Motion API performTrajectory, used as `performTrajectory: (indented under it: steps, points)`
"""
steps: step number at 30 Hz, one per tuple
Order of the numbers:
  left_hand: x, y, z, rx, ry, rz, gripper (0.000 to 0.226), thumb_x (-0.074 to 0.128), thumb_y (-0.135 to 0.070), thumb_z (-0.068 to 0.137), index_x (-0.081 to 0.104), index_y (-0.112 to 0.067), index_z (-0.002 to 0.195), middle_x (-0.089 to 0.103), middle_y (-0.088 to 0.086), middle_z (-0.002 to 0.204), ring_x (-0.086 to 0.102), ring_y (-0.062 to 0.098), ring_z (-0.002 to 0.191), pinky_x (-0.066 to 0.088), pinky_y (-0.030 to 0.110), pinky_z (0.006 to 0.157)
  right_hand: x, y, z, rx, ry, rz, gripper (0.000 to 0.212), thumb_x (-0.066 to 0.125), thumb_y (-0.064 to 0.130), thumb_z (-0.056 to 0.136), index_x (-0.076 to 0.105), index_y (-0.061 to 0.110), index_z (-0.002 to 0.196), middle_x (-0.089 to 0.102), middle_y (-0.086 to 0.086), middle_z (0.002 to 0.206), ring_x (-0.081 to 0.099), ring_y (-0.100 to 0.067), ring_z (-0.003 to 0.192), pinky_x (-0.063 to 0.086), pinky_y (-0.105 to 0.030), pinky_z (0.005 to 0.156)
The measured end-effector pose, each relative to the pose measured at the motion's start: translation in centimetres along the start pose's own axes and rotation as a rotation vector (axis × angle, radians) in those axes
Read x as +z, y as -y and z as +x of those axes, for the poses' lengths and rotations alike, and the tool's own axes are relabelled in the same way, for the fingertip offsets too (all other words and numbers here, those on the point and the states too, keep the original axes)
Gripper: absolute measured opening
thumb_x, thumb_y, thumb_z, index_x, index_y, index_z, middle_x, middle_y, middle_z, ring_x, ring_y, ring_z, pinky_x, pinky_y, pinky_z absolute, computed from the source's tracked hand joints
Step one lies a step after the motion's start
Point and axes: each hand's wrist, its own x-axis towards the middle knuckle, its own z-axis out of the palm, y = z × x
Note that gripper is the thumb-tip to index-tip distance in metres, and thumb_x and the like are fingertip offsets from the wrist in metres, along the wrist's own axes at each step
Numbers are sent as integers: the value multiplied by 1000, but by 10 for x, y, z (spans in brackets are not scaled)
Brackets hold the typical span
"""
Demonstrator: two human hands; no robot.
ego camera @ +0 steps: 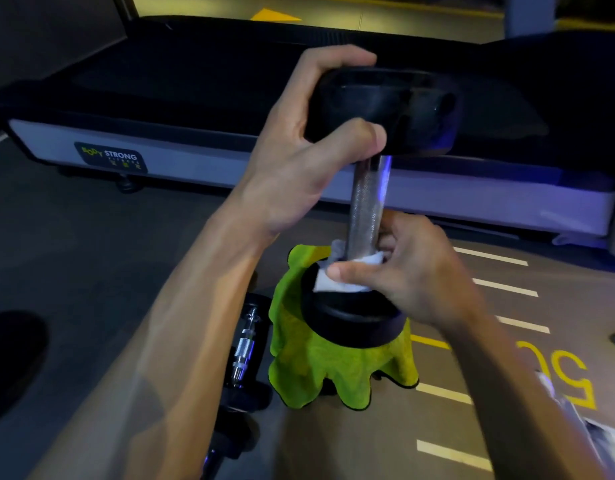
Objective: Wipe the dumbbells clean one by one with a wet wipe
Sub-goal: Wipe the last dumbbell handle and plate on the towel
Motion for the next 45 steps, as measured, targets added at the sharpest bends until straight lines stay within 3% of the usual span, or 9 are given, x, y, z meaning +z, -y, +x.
performTrajectory:
  steps: [2, 5, 11, 15, 25, 32, 37, 42, 45]
  points:
    - [1, 0, 0, -5, -5, 8, 52, 66, -24, 81, 53, -20, 131, 58, -8, 111, 60, 8, 102, 60, 34, 90, 14, 7, -7, 8, -201, -164, 43, 93, 47, 70, 71, 26, 99, 80, 10, 92, 76, -12, 90, 60, -43, 85]
    - [0, -1, -1, -17, -19, 4, 51, 66, -25, 81, 54, -22, 130, 60, -11, 109, 62, 8, 101, 59, 28, 86, 12, 3, -16, 10, -101, 119, 48, 85, 50, 75, 70, 27, 114, 81, 9, 100, 77, -15, 98, 59, -50, 95]
    - [0, -2, -2, -14, -19, -1, 51, 66, -25, 80, 53, -23, 129, 59, -6, 111, 61, 11, 103, 62, 34, 90, -11, -7, -27, 12, 218, 502, 52, 58, 6, 100, 52, 19, 150, 72, 1, 135, 67, -20, 128, 48, -41, 115]
    - [3, -2, -1, -10, -9, -18, 51, 67, -23, 80, 53, -21, 129, 58, -4, 113, 60, 10, 103, 61, 37, 93, 0, -17, -26, -100, 58, 144, 41, 65, 5, 101, 62, 24, 138, 75, 17, 124, 69, -10, 120, 51, -44, 110]
    - [3, -2, -1, -20, -17, -18, 52, 66, -22, 80, 53, -19, 130, 59, -6, 111, 61, 9, 101, 61, 34, 91, 2, -14, -3, -13, 36, 121, 44, 92, 37, 67, 79, 18, 104, 82, 6, 98, 79, -14, 95, 61, -51, 93]
    - [2, -2, 0, -25, -10, 7, 52, 68, -20, 81, 53, -21, 130, 59, -8, 111, 63, 9, 102, 61, 33, 89, 12, 13, 1, 28, -366, 82, 37, 91, 41, 64, 69, 21, 87, 78, 5, 79, 75, -14, 73, 61, -38, 70]
    - [3, -3, -1, -14, -23, 17, 52, 67, -24, 79, 54, -22, 129, 59, -8, 109, 61, 8, 101, 62, 42, 94, 18, 21, -10, 135, -179, -195, 41, 87, 52, 68, 65, 18, 75, 66, 11, 63, 60, -1, 59, 42, -11, 48]
    - [4, -4, -1, -3, -18, 19, 54, 67, -25, 78, 54, -20, 129, 57, -5, 113, 60, 11, 104, 61, 48, 98, 11, 22, 2, 183, -102, -215, 60, 92, 52, 64, 51, 9, 58, 41, 6, 51, 32, -14, 49, 27, -23, 39]
    - [4, -3, -1, -19, -30, 3, 52, 67, -25, 78, 55, -22, 128, 60, -8, 109, 61, 8, 100, 62, 36, 90, 14, 14, 12, 147, -95, -144, 56, 89, 47, 58, 56, 3, 69, 43, 0, 55, 38, -14, 55, 38, -35, 50]
